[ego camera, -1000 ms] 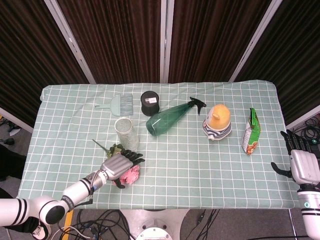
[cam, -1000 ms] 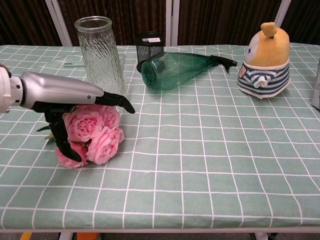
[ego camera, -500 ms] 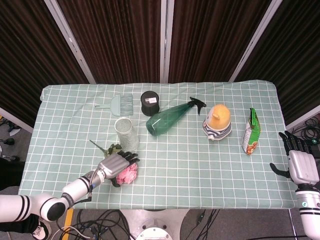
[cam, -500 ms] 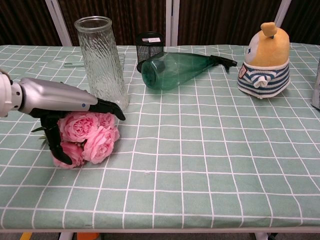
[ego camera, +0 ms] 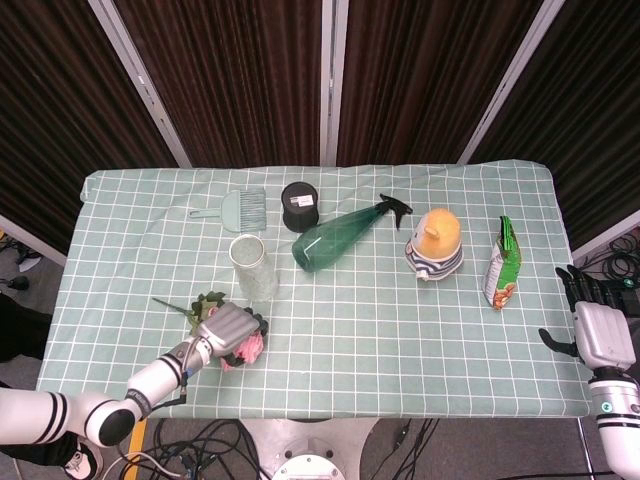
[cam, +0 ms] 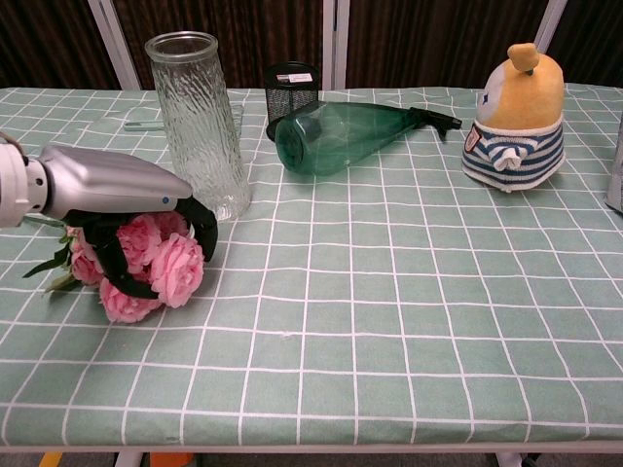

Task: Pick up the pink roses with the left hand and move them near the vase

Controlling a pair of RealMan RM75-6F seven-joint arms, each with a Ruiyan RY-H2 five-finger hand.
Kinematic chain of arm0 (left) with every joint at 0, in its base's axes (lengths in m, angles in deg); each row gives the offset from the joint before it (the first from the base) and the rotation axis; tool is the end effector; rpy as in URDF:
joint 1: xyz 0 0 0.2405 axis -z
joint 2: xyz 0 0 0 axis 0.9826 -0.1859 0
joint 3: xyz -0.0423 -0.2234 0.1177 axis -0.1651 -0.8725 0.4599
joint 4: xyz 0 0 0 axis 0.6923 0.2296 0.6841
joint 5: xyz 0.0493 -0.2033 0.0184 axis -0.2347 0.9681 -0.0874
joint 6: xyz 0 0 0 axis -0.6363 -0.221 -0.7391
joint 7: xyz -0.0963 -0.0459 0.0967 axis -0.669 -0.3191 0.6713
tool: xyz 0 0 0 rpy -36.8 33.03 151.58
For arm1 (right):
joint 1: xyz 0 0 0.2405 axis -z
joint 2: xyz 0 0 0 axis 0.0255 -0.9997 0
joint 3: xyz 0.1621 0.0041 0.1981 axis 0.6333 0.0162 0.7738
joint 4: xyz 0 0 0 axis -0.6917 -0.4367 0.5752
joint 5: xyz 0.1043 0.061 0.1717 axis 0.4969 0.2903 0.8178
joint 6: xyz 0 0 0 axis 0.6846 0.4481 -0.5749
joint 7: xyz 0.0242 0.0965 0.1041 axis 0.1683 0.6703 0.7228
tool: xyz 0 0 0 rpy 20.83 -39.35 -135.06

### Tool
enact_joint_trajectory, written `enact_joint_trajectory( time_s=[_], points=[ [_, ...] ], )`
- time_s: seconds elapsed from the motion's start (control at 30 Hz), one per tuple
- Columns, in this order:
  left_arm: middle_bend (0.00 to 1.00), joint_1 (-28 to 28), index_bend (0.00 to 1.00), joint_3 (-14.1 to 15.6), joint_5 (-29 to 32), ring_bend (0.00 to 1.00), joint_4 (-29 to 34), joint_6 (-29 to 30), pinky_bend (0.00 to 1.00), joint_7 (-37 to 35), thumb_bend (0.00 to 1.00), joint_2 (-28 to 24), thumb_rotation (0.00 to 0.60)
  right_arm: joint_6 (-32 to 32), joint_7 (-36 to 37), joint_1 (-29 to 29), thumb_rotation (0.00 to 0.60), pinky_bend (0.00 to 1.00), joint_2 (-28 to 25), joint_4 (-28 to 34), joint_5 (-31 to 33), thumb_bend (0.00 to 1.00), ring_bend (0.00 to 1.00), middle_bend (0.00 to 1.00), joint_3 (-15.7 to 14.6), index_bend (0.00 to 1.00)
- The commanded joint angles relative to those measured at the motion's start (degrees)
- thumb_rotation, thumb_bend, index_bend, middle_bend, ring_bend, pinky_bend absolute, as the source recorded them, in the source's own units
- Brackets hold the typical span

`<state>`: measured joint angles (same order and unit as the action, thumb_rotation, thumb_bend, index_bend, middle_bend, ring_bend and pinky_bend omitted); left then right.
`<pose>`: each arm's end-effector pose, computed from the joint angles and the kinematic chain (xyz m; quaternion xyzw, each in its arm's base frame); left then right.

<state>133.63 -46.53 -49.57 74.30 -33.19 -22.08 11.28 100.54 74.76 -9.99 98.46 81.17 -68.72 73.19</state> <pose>-0.1284 0.2827 -0.0060 -0.8721 -0.3378 -0.2104 0.2847 -0.3137 -0.2280 0.1694 0.5637 -0.4628 0.3213 0.6039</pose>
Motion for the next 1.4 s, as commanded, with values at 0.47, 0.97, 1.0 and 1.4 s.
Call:
enact_joint_trajectory(
  time_s=[0.47, 0.97, 1.0, 1.4],
  points=[
    [0.53, -2.28, 0.55, 1.47, -3.65, 0.52, 3.37, 4.55, 0.72, 1.38, 0.31, -3.16, 0.600, 0.96, -0.98, -0.07, 0.600, 0.00, -0.26, 1.03, 0.01, 0.16, 0.00, 0.00, 0.10, 0.00],
    [0.53, -8.37, 0.54, -0.65, -4.50, 0.53, 9.86, 19.38, 0.73, 2.53, 0.31, -21.14, 0.600, 3.82, -0.17, 1.12, 0.600, 0.00, -1.09, 1.29, -1.02, 0.16, 0.00, 0.00, 0.37, 0.00],
    [0.53, -9.29, 0.53, -1.50, -5.80, 0.53, 8.84, 21.40, 0.73, 1.26, 0.31, -21.08, 0.600, 3.90, -0.15, 1.17, 0.600, 0.00, -1.09, 1.29, -1.07, 0.16, 0.00, 0.00, 0.35, 0.00],
    [0.53, -17.36, 0.52, -17.71, -20.22, 0.53, -13.17, 49.48, 0.73, -23.73, 0.31, -5.54, 0.600, 4.41, -0.71, 1.43, 0.600, 0.00, -1.04, 1.93, -1.42, 0.16, 0.00, 0.00, 0.19, 0.00]
  ],
)
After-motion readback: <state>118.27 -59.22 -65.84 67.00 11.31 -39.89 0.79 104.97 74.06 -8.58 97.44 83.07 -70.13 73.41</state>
